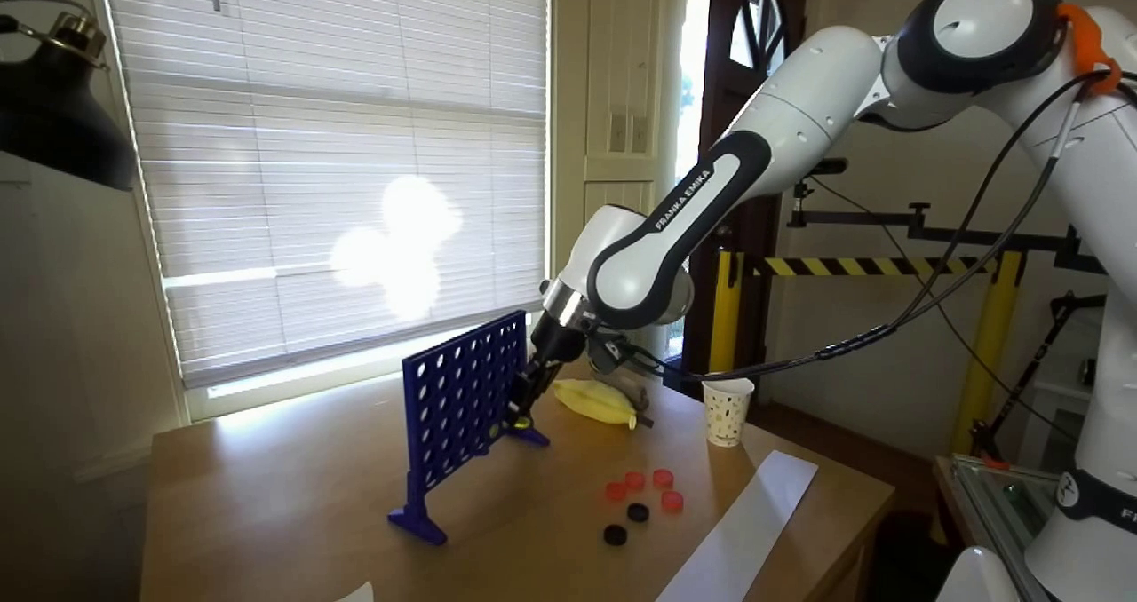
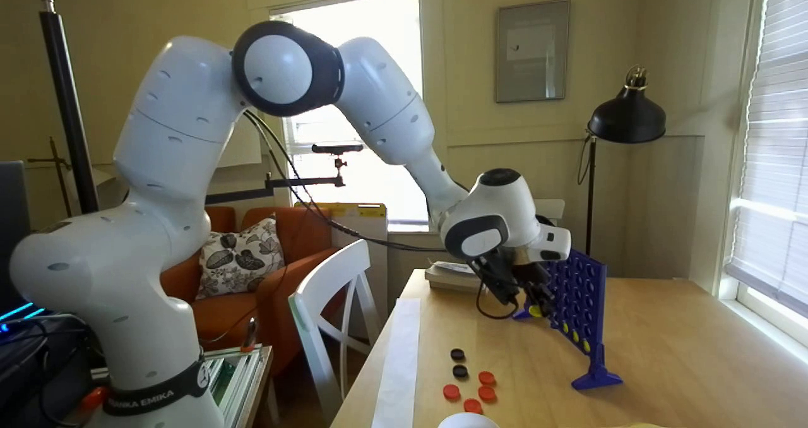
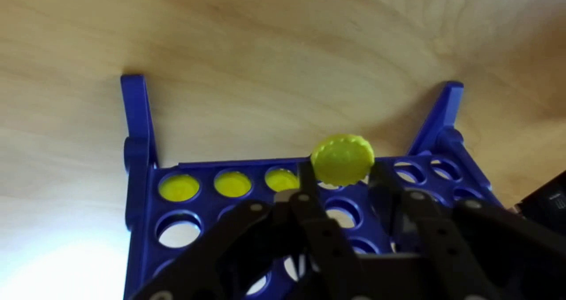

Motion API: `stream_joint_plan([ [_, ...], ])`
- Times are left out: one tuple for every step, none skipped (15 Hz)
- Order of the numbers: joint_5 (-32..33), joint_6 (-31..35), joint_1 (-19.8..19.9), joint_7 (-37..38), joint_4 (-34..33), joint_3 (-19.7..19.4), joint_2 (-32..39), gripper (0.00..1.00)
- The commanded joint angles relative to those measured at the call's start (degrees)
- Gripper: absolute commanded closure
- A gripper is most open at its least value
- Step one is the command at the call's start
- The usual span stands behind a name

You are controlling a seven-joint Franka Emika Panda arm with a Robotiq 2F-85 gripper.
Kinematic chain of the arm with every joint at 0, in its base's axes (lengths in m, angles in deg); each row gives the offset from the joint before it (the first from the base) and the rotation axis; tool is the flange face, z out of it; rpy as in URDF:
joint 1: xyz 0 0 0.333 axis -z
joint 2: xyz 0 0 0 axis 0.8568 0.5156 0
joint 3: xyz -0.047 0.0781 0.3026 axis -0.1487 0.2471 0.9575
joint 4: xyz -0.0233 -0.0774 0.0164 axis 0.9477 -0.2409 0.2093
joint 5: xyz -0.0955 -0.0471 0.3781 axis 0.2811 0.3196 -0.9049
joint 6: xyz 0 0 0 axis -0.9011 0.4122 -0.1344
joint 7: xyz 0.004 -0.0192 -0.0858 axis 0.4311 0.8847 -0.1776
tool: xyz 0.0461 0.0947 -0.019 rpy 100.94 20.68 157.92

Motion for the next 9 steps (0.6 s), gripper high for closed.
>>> stream_joint_plan([
  [-2.94,-0.27,2.99,-3.1,3.94,2.95,-3.89,0.91],
  [-3.25,-0.62,3.25,-3.23,4.44,3.21,-4.54,0.91],
  [-3.63,-0.99,3.59,-3.49,4.95,3.69,-5.08,0.91],
  [-4.12,-1.09,4.04,-3.97,5.44,4.33,-5.52,0.91],
  [-4.76,-1.37,4.84,-4.73,5.85,5.5,-6.03,0.91],
  [-5.68,-1.6,6.1,-5.86,6.16,7.09,-6.24,0.91],
  [-6.7,-0.91,7.08,-6.84,6.77,8.58,-6.6,0.91],
  [-7.77,0.08,8.17,-7.96,7.38,10.05,-7.01,0.91],
  [-7.6,1.06,10.89,-8.54,8.47,12.91,-7.39,0.91],
])
